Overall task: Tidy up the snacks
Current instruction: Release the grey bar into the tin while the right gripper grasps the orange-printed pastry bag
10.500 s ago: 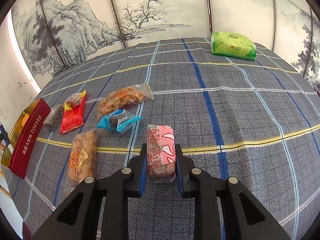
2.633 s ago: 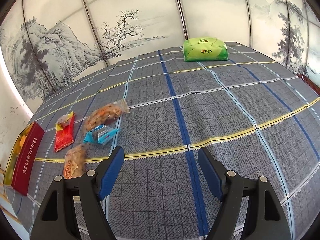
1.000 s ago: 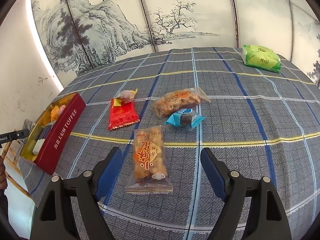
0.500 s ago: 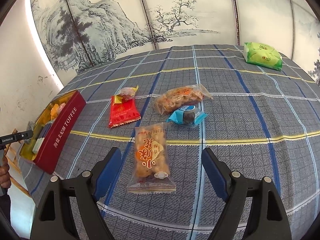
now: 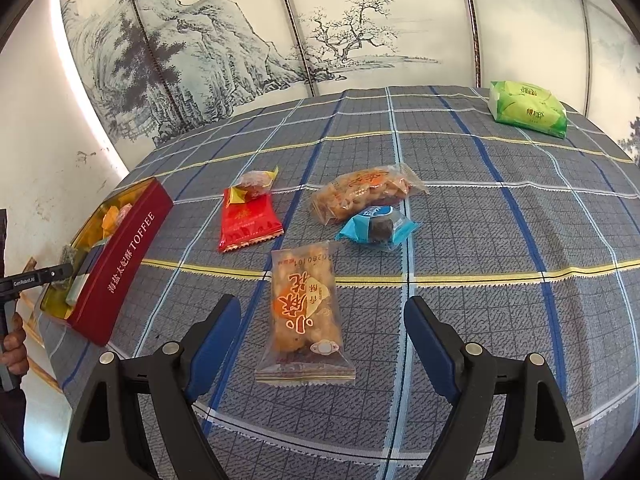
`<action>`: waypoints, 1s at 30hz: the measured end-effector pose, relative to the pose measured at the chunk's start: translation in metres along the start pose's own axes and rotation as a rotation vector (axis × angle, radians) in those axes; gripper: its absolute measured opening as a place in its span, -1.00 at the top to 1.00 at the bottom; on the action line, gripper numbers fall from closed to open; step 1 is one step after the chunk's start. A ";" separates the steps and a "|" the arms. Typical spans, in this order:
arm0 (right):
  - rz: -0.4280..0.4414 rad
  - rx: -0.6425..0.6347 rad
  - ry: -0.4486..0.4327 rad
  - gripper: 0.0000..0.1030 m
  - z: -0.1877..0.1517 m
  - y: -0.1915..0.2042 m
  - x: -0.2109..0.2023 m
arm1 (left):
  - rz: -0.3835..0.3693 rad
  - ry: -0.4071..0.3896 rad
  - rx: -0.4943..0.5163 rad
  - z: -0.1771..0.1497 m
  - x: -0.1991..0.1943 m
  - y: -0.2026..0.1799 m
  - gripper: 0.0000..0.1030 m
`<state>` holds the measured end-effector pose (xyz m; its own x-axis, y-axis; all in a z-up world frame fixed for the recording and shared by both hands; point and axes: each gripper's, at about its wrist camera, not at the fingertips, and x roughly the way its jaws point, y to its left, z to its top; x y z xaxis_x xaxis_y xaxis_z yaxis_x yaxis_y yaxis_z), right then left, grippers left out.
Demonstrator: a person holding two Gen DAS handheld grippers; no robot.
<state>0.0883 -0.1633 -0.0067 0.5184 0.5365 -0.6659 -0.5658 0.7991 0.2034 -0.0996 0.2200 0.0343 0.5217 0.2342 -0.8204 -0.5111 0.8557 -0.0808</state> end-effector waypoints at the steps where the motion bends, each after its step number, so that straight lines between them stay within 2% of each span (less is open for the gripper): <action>1: -0.001 -0.001 0.003 -0.63 -0.001 0.001 0.001 | 0.001 0.004 0.004 0.001 0.002 -0.001 0.39; 9: -0.001 0.001 0.012 -0.64 -0.004 0.002 0.003 | -0.004 -0.017 0.033 0.019 0.011 -0.014 0.39; 12: -0.005 0.000 0.013 -0.64 -0.003 0.002 0.004 | 0.016 -0.035 0.037 0.027 0.017 -0.018 0.36; 13: -0.007 -0.002 0.015 -0.64 -0.004 0.003 0.004 | 0.027 -0.049 0.039 0.029 0.017 -0.020 0.33; 15: -0.006 -0.006 0.018 -0.64 -0.003 0.001 0.004 | 0.043 -0.074 0.036 0.031 0.014 -0.021 0.07; 16: -0.003 -0.010 0.022 -0.64 -0.003 0.002 0.005 | 0.043 -0.090 0.034 0.031 0.011 -0.020 -0.16; 17: 0.000 -0.013 0.025 -0.64 -0.002 0.002 0.006 | 0.040 -0.107 0.031 0.030 0.007 -0.020 -0.26; 20: 0.002 -0.033 0.037 -0.64 -0.001 0.007 0.010 | 0.047 -0.151 0.042 0.028 -0.006 -0.021 -0.31; 27: -0.019 -0.105 0.079 -0.64 0.004 0.018 0.030 | 0.031 -0.150 0.038 0.015 -0.025 -0.021 -0.33; 30: -0.050 -0.136 0.104 -0.53 0.008 0.020 0.038 | 0.041 -0.161 0.056 0.007 -0.035 -0.023 -0.35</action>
<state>0.1015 -0.1246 -0.0225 0.4826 0.4602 -0.7452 -0.6261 0.7762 0.0739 -0.1015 0.1954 0.0683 0.6062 0.3365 -0.7206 -0.4975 0.8674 -0.0135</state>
